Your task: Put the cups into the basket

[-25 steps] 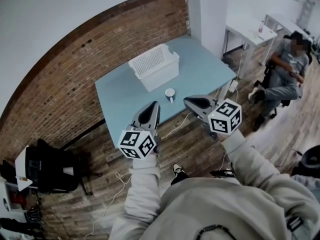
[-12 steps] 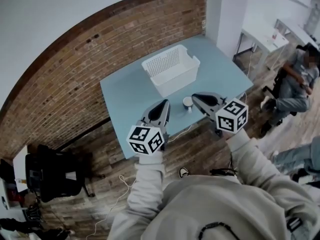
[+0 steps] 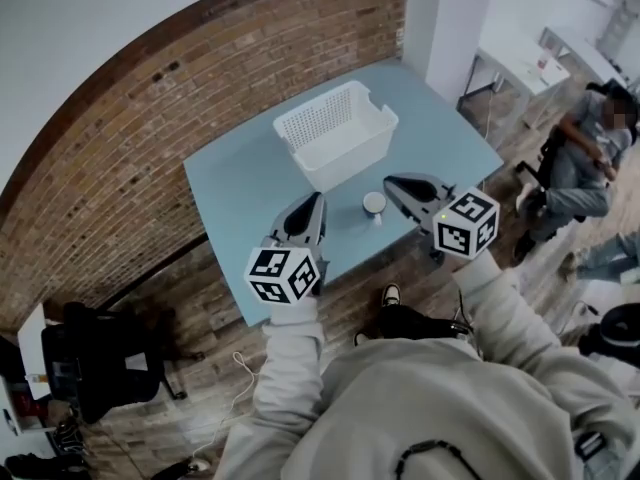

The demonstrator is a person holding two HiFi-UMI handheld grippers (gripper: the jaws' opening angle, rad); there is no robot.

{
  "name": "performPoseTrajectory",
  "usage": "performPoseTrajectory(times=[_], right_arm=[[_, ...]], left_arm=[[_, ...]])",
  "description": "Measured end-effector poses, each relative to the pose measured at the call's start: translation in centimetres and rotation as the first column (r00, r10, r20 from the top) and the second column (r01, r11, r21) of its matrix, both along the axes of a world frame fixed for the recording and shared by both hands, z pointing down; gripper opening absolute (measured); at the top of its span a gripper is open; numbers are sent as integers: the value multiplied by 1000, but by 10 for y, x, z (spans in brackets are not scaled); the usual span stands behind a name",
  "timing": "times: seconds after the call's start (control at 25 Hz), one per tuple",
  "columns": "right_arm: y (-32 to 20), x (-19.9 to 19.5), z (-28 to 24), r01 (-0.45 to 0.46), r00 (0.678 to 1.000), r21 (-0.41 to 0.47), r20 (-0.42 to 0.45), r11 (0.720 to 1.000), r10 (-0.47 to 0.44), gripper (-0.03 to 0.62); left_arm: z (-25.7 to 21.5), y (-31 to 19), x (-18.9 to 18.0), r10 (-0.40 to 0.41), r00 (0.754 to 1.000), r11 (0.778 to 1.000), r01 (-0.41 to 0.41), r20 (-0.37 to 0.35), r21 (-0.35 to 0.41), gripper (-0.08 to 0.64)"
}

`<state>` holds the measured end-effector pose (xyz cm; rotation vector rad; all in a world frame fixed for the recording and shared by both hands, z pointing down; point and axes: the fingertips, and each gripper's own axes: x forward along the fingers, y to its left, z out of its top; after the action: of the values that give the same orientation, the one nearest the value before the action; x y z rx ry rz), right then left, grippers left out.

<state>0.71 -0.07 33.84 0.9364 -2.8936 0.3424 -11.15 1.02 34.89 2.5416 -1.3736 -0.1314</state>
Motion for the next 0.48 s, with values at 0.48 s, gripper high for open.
performPoseTrajectory(times=[0.48], right_arm=[[-114, -4, 1, -2, 999, -1, 32, 1000, 2, 9]], left_arm=[[-7, -97, 1, 0, 1000, 1000, 0, 31, 18, -4]])
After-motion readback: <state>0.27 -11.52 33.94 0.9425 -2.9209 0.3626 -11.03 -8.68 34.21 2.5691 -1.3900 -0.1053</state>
